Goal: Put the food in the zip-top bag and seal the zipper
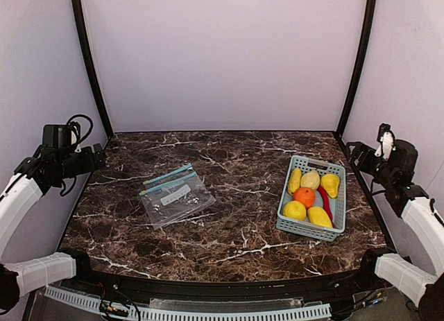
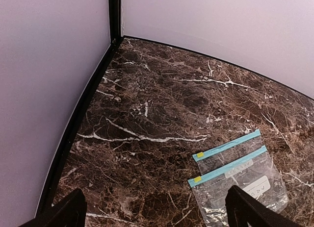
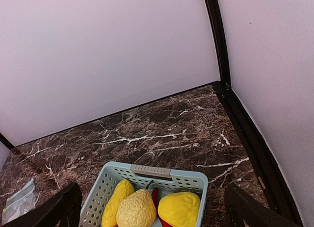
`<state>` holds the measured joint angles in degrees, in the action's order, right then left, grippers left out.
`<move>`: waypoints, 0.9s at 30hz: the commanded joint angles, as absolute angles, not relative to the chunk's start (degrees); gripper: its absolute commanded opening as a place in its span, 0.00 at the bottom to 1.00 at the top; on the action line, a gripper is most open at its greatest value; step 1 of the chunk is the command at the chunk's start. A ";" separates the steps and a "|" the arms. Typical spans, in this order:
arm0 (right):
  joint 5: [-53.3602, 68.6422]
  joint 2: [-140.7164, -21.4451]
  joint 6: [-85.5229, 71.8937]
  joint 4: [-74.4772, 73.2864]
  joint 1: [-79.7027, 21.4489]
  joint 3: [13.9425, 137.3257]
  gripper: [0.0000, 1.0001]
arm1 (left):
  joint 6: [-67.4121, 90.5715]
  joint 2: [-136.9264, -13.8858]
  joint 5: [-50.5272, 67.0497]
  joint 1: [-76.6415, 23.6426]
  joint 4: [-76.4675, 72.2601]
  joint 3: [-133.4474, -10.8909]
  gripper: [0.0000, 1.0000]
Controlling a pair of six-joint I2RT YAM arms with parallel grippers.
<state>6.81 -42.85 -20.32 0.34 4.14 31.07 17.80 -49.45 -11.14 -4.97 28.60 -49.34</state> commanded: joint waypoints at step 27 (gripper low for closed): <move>16.13 -59.17 -21.18 2.95 -13.47 36.92 0.94 | 30.39 -64.89 16.27 -5.02 24.99 -41.48 0.75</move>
<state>16.73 -57.52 -20.29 -0.43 -10.72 35.14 27.81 -62.83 11.77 -4.97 28.29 -44.49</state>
